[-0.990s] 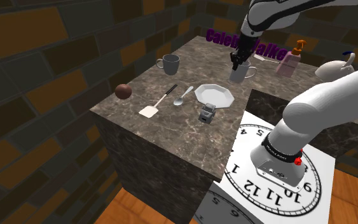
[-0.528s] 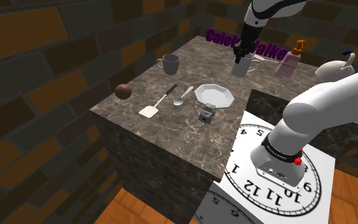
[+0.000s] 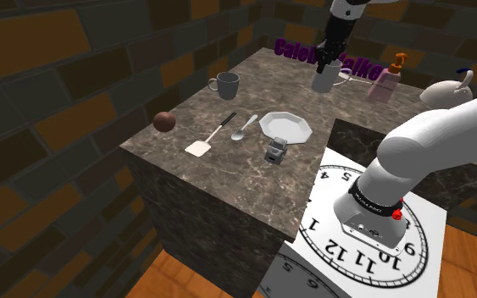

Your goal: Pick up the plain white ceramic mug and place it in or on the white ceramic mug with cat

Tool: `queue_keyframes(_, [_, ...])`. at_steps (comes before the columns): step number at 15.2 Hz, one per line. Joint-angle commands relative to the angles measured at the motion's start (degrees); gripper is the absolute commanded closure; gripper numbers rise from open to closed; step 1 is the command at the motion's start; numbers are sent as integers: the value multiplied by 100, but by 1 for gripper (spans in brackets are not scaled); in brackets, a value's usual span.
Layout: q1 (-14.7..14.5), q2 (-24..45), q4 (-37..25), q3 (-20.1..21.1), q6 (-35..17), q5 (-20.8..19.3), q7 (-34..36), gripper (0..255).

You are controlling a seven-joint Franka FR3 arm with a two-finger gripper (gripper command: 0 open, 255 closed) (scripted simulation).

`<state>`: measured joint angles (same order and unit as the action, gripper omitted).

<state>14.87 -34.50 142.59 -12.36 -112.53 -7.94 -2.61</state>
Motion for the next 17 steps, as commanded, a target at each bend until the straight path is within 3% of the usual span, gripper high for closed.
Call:
queue_keyframes(1, [-3,-19,-141,11,163,12,-9,255])
queue_keyframes(7, [-19,-49,-540,53,591,47,-20,255])
queue_keyframes(17, [-524,1588,-2021,696,489,500,854,255])
